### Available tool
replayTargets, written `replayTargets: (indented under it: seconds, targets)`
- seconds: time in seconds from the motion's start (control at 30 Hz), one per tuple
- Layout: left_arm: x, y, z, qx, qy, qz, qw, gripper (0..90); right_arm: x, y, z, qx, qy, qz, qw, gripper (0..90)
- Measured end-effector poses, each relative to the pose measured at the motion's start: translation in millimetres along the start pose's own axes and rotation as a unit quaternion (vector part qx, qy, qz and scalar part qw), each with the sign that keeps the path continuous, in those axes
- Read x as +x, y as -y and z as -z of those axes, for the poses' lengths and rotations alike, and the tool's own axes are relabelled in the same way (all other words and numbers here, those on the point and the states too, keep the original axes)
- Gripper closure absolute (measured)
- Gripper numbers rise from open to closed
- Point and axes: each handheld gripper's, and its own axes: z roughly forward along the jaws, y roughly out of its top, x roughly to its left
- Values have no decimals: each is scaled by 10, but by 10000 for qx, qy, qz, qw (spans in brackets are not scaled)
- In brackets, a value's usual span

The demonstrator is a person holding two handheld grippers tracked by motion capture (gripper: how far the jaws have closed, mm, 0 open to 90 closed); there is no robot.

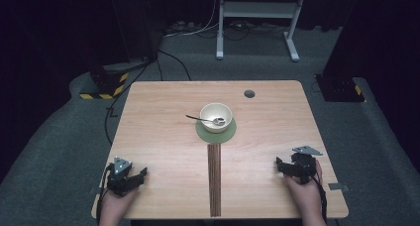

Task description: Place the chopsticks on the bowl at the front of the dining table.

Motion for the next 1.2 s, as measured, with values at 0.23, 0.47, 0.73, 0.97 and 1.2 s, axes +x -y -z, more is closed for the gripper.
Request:
replayTargets:
  seconds: [0.23, 0.47, 0.73, 0.97, 1.2]
  targets:
    - [-5, 1, 3, 52, 81, -43, 9999, 353, -6, 2, 23, 90, -2, -58, 9999, 147]
    - [-8, 18, 32, 94, 128, -149, 9998, 351, -2, 6, 13, 5, 49, -73, 10000, 165]
    - [-7, 12, 25, 106, 139, -139, 9998, 348, 3, 17, 27, -108, 51, 45, 9999, 257]
    - [-8, 6, 11, 105, 201, -118, 9997, 348, 141, 66, 88, -335, 535, 522, 9966, 371]
    - [-12, 12, 23, 190, 331, -229, 9990, 343, 346, 61, 159, -293, 15, 554, 9980, 390]
